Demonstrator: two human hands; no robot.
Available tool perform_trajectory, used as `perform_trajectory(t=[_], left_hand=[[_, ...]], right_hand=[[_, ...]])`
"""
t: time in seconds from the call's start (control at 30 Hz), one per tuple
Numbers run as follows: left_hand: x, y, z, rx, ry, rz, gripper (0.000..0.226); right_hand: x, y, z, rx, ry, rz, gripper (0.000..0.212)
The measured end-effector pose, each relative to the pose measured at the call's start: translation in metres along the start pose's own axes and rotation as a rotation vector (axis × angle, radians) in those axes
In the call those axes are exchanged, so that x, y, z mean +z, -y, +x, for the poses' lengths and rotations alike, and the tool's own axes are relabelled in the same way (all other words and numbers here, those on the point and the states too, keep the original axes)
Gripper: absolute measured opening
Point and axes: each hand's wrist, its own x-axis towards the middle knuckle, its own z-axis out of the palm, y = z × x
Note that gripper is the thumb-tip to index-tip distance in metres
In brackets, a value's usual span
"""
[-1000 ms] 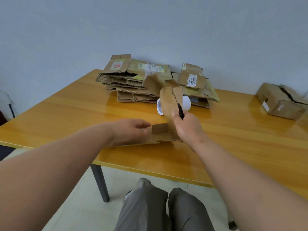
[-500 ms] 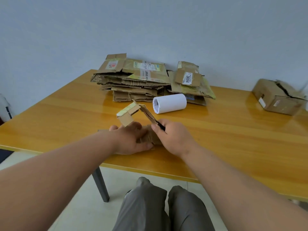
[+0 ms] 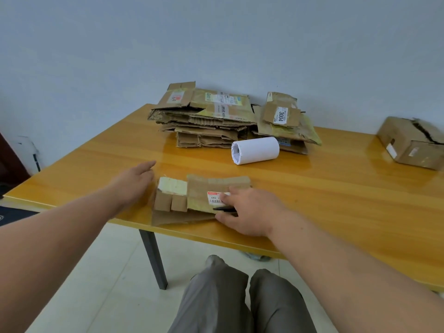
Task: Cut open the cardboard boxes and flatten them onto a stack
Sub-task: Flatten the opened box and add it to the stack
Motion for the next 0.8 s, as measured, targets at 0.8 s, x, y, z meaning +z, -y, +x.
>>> perform_trajectory(t=[0.8], left_hand=[[0.031,-0.056,-0.022,0.352,0.524,0.814,0.093]], right_hand=[[-0.026,-0.035,0.015,0.317,0.206,0.187,0.094]])
